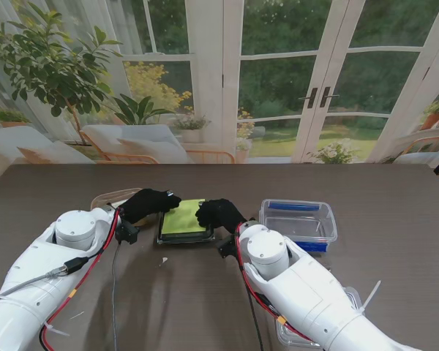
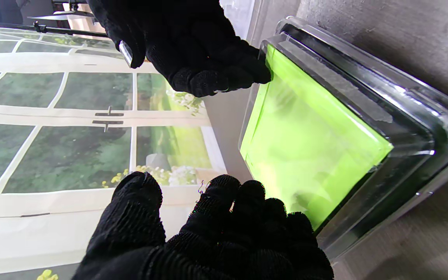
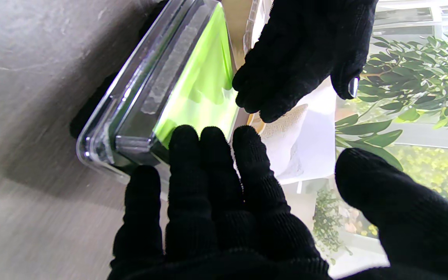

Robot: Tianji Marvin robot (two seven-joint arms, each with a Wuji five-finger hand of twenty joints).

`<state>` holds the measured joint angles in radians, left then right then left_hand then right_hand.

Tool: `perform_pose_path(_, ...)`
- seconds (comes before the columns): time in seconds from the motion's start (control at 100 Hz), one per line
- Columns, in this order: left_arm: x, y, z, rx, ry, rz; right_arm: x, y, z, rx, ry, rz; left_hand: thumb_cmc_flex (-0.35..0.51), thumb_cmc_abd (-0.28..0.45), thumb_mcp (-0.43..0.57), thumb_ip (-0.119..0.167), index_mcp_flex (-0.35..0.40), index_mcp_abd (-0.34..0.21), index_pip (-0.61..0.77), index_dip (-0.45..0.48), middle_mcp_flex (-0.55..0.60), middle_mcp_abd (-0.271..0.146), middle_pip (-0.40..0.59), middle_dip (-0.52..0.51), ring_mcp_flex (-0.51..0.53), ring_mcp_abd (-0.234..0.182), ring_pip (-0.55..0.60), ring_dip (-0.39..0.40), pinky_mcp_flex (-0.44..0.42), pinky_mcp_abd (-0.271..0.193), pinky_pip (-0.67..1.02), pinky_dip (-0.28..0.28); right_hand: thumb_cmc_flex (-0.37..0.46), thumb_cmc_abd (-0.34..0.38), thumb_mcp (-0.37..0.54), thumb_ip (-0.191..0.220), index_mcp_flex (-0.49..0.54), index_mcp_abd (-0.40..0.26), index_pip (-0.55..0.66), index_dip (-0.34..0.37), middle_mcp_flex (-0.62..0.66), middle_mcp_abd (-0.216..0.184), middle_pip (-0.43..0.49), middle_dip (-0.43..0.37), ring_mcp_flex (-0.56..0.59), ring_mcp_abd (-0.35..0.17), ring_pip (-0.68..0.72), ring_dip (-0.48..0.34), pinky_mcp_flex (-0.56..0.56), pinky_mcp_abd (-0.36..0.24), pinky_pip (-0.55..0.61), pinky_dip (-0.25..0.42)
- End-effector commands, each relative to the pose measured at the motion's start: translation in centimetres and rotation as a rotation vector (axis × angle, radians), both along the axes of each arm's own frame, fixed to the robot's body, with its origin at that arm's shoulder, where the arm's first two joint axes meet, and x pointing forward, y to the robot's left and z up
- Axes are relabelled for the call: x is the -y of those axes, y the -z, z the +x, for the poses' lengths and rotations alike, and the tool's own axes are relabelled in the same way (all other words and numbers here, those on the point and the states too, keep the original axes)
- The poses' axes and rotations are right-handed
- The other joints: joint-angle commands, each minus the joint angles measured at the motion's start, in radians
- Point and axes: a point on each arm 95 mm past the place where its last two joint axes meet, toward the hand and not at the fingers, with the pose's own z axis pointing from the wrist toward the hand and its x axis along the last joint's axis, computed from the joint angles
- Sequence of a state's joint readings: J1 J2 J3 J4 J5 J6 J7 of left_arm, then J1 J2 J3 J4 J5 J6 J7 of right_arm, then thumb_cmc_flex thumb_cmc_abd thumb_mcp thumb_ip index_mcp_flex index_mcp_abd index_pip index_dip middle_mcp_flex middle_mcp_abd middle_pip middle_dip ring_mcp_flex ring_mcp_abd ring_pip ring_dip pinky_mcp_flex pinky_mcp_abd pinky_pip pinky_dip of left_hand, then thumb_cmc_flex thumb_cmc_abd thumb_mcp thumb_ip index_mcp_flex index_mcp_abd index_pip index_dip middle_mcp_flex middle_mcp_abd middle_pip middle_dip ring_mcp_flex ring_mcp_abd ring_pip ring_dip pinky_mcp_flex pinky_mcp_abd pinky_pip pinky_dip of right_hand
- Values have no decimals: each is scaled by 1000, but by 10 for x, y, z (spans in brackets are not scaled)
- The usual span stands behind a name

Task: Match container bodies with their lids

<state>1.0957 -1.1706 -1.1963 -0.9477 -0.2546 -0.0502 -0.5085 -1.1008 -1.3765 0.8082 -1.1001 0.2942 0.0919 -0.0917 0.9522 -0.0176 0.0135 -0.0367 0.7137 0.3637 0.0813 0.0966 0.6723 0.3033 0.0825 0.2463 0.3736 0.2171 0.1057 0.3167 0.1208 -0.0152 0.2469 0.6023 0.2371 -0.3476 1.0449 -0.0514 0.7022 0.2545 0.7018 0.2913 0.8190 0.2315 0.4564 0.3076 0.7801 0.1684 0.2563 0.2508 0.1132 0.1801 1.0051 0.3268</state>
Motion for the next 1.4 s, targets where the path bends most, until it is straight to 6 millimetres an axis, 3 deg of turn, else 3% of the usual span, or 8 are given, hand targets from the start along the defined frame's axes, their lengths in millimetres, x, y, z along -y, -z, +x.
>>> perform_pose_path(0.0,-4,15,-9,-51,13,14,1,20,-8,-50,-16,-21,-8,31,-26,26,3,16,-4,3,1,61,-9,11,-12,145,-6,-4,-14,231,-51,-31,-21,-22,29,-25,25,5,6,12,28,50,7,8,31,123,-7,6,157,41,-41,-48)
perform_pose_path(1.14,-4,14,-4,-54,80,54,6,27,-10,-78,-32,-45,-10,31,-26,26,4,14,-3,3,2,56,-9,11,-8,143,-2,-3,-9,230,-49,-31,-13,-28,43,-28,34,4,-10,27,30,54,1,11,31,127,4,16,165,28,-36,-67)
perform_pose_path(1.39,-6,7,-2,-17,45,45,1,10,-9,-40,-29,-23,-9,28,-25,26,-1,10,-5,2,0,49,-9,11,-11,144,-3,-3,-10,233,-48,-30,-22,-19,22,-27,-25,-53,-26,25,-20,6,-6,10,-8,173,-9,17,126,91,-50,-75)
